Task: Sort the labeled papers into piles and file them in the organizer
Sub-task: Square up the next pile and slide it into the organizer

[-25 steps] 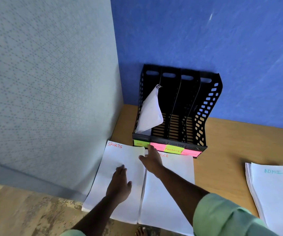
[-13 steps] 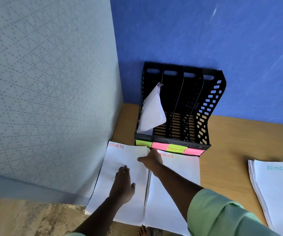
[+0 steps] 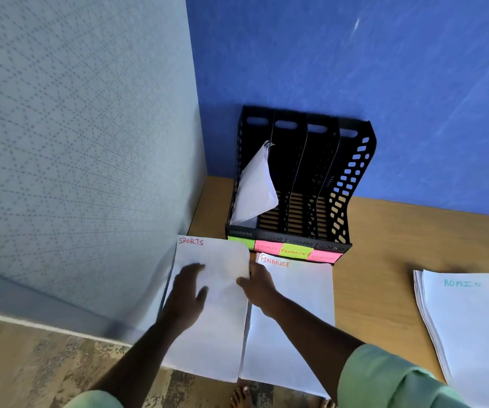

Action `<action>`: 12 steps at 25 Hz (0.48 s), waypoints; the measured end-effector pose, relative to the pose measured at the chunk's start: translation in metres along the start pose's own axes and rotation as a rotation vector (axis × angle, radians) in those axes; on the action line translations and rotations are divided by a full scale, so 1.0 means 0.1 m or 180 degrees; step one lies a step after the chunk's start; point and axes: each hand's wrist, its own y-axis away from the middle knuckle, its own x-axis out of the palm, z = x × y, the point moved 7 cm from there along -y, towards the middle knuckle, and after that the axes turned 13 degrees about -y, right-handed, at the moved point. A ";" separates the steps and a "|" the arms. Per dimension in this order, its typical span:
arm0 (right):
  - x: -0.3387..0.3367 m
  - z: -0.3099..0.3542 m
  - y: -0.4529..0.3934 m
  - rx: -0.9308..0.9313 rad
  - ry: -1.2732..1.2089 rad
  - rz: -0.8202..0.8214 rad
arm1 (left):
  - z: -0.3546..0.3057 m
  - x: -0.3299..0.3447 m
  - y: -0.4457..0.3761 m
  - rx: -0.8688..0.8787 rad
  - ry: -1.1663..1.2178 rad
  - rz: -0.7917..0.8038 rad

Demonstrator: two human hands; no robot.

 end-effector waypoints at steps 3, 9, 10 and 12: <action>-0.15 0.12 0.18 -0.0122 -0.0317 0.0103 | 0.15 -0.33 -0.09 -0.0369 0.0219 -0.0699; -0.58 0.17 0.53 -0.0171 -0.1410 0.0297 | 0.13 -0.21 -0.21 -0.1522 0.2386 0.0026; -0.64 0.18 0.57 -0.0191 -0.1603 0.0338 | 0.04 -0.19 -0.22 -0.1383 0.2415 0.0259; -0.81 0.20 0.63 -0.0295 -0.1928 0.0309 | -0.14 -0.25 -0.23 -0.1128 0.1866 0.0259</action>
